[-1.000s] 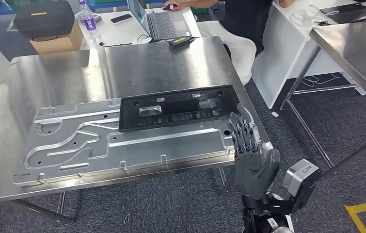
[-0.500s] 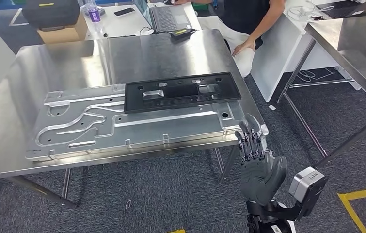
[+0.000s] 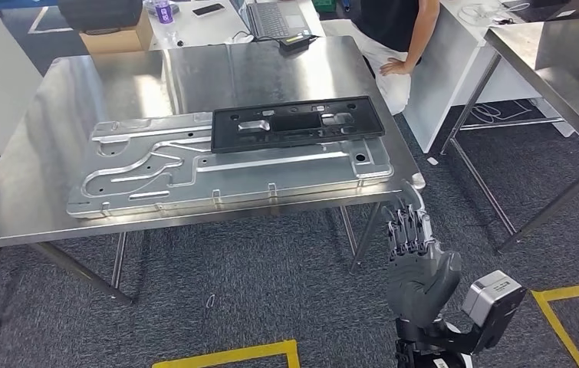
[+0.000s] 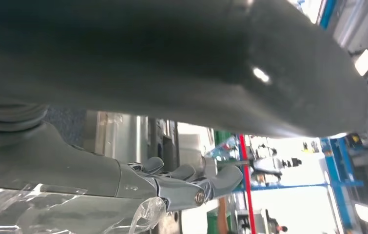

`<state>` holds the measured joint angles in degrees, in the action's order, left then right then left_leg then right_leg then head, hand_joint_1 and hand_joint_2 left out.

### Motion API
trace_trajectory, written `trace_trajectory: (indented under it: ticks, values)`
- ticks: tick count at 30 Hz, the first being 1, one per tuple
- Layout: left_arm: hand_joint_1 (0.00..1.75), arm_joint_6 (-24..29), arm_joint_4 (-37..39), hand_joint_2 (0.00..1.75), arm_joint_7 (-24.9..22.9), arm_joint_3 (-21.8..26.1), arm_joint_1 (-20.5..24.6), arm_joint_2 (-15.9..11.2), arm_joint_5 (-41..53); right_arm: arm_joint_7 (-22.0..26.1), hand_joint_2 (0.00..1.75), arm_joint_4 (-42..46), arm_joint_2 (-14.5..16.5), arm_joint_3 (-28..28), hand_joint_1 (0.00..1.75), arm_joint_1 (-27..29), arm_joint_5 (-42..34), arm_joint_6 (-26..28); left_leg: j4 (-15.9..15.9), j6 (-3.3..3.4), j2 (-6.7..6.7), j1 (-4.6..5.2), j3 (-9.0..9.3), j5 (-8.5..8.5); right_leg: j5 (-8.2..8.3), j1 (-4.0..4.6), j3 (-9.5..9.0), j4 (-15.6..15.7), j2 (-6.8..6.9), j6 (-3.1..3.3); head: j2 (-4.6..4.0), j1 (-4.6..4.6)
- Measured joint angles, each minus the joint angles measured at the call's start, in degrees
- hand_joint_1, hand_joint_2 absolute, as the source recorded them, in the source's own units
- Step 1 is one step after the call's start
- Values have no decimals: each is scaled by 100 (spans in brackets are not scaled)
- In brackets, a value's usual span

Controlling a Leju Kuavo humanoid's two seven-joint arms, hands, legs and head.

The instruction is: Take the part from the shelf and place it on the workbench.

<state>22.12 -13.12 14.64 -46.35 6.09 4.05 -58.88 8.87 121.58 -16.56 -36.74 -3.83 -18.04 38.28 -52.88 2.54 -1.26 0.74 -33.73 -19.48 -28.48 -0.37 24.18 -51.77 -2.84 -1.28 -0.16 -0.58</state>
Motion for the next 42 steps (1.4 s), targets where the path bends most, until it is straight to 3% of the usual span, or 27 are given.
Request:
trace_trajectory:
  ticks: [2,4,6,7,8,9,11,12,14,16,18,20,21,22,23,24,25,27,29,31,33,35,37,38,39,40,42]
  values:
    - [0,-7,3,0,14,-1,-15,3,2,-16,0,-1,2,3,0,8,15,1,-117,-68,-33,-8,-113,-66,49,-33,65,20,132,50,1,-1]
    - [0,-7,5,0,20,-2,-39,7,5,-20,0,-2,4,5,0,22,25,2,-645,-159,1,-56,-337,-465,120,-58,125,27,259,103,1,4]
    - [0,-7,5,0,27,-3,-46,8,16,-20,0,-2,4,8,0,42,32,2,-1464,-258,32,-111,-626,-880,167,-57,187,19,383,116,1,10]
    - [0,-7,5,0,30,-3,-49,8,23,-21,0,-2,4,8,0,52,35,2,-1723,-296,43,-133,-692,-951,184,-58,213,12,445,108,1,10]
    - [0,-7,5,0,32,-3,-51,8,26,-21,0,-2,4,9,0,63,38,2,-1764,-325,61,-154,-648,-915,195,-62,233,4,505,97,1,10]
    - [0,-7,5,0,33,-3,-53,8,27,-21,0,-2,4,9,0,71,39,2,-1547,-345,96,-172,-478,-790,201,-67,244,-5,563,86,1,10]
    - [0,-14,5,0,37,-3,-47,9,28,-20,0,-2,4,12,0,78,40,2,-698,-362,278,-184,61,-509,198,-64,248,-20,669,49,1,13]
    - [0,-21,5,0,39,-3,-41,10,29,-20,0,-2,4,15,0,81,41,2,-346,-326,370,-165,266,-419,197,-55,249,-24,716,21,1,11]
    - [0,-37,5,0,47,-3,-35,12,30,-19,0,-2,4,20,0,81,45,3,-53,-211,456,-118,396,-403,196,-21,250,-34,795,-47,0,8]
    - [0,-46,5,0,52,-3,-43,14,31,-18,0,-2,4,26,0,78,49,4,-36,-86,355,-113,348,-388,178,-22,254,-53,841,-117,0,5]
    - [0,-52,5,0,58,-2,-44,19,32,-16,0,-2,4,33,0,84,50,7,-17,14,249,-128,316,-345,-31,-49,369,-316,663,-167,1,0]
    - [0,-58,5,0,65,-2,-36,23,34,-17,0,-2,3,50,0,101,48,11,-11,86,145,-120,275,-304,-464,-60,727,-1093,404,-178,1,-5]
    - [0,-60,5,0,67,-2,-35,25,34,-18,0,-2,2,60,0,109,47,12,-13,108,87,-108,252,-288,-645,-60,938,-1533,351,-176,1,-7]
    - [0,-62,5,0,68,-3,-40,27,34,-19,0,-3,2,68,0,117,45,13,-15,121,24,-95,235,-277,-730,-57,1093,-1846,327,-175,1,-7]
    - [0,-64,5,0,68,-3,-45,29,33,-19,0,-3,2,74,0,120,45,13,-19,127,-44,-84,225,-267,-688,-57,1144,-1930,319,-167,1,-7]
    - [0,-65,5,0,70,-3,-49,32,33,-19,0,-4,2,80,0,121,44,13,-24,125,-118,-78,221,-260,-533,-58,1078,-1769,307,-155,1,-7]
    - [0,-67,5,0,74,-3,-50,34,34,-19,0,-4,2,86,0,121,44,13,-32,118,-196,-75,220,-253,-305,-59,915,-1404,257,-137,1,-7]
    - [0,-73,5,0,90,-3,-39,44,35,-20,0,-3,1,104,0,119,44,13,-70,90,-341,-61,192,-242,72,-69,555,-576,6,-95,1,-7]
    - [0,-78,5,0,109,-3,-34,55,36,-22,0,-3,1,116,0,119,40,13,-105,34,-460,-56,122,-218,170,-63,431,-230,-148,-71,1,-3]
    - [0,-85,5,0,118,-3,-57,56,36,-23,0,-3,2,121,0,112,39,13,-110,-37,-550,-71,63,-186,187,-58,446,-215,-38,-36,1,-2]
    - [0,-90,7,0,119,-3,-72,55,37,-22,0,-2,2,124,0,108,40,13,-301,-108,-375,-65,-39,-314,222,-80,447,-192,108,24,1,16]
    - [0,-91,8,0,121,-4,-59,56,37,-21,0,-2,1,125,0,115,39,13,-964,-178,-78,-70,-330,-688,235,-83,451,-182,266,59,0,45]
    - [0,-92,8,0,122,-5,-54,57,36,-21,0,-3,-1,126,0,119,37,13,-1749,-232,32,-104,-668,-1015,235,-74,459,-183,427,68,0,57]
    - [0,-92,8,0,122,-5,-58,58,34,-21,0,-4,-1,126,0,119,32,13,-1905,-249,54,-118,-719,-1045,234,-73,460,-183,502,67,1,60]
    - [0,-92,8,0,122,-5,-61,58,34,-21,0,-4,-1,127,0,119,23,13,-1811,-256,80,-129,-648,-968,233,-73,459,-183,574,65,0,62]
    - [0,-92,9,0,122,-5,-62,58,33,-21,0,-4,-1,127,0,119,13,13,-1472,-252,129,-135,-454,-809,229,-73,452,-184,642,59,0,63]
    - [0,-92,9,0,122,-5,-47,58,31,-19,0,-4,-1,129,0,121,-6,13,-580,-201,361,-103,38,-497,210,-57,433,-187,768,27,-1,66]
